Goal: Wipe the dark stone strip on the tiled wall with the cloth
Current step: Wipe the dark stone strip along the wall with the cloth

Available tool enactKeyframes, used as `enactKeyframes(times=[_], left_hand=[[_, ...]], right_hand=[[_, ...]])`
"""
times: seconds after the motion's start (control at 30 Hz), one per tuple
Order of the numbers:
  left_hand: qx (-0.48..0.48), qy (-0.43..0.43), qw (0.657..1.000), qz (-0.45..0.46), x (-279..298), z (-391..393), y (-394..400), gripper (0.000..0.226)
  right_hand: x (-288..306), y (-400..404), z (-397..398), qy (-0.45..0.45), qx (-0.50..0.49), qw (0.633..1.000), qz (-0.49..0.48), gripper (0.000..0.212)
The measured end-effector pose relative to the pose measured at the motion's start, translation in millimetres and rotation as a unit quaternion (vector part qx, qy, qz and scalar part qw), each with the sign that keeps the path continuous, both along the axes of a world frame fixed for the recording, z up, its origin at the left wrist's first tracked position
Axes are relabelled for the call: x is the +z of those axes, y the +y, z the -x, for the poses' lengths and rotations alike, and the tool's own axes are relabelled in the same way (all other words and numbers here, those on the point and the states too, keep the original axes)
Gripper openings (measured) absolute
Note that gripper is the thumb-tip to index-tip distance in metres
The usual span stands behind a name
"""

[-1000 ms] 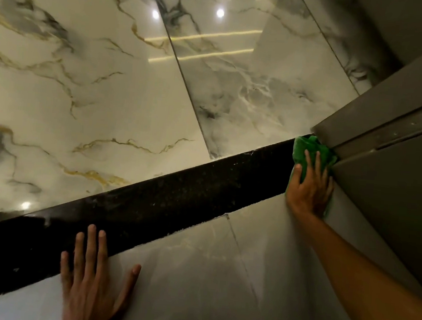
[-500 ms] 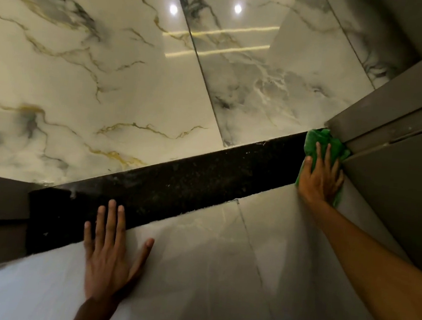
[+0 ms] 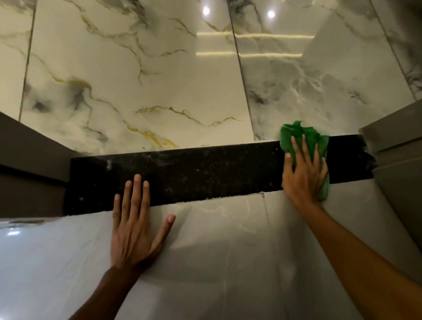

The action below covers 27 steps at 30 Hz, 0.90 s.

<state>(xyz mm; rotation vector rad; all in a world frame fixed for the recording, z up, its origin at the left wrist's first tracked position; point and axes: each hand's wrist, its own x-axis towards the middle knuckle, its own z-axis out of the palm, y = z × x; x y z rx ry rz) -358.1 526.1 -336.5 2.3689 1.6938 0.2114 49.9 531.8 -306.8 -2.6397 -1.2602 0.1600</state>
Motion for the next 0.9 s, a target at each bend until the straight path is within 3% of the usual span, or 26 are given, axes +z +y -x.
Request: enactKeyframes(times=[0.33,0.7,0.9], left_hand=[[0.043,-0.009,0.999,-0.001,-1.1,49.8,0.8,0.102],[0.106,-0.018,0.994,0.013,2.5,90.6,-4.6,0.102],[0.115,-0.039,0.992,0.039,6.7,98.0,-5.2,0.104]], right_hand=[[-3.0,25.8,118.2,-0.006,0.181,0.983,-0.020,0.057],[-18.0,46.9,256.6,0.012,0.338,0.940,-0.047,0.059],[-20.5,52.6,294.1,0.016,0.421,0.905,-0.059,0.058]])
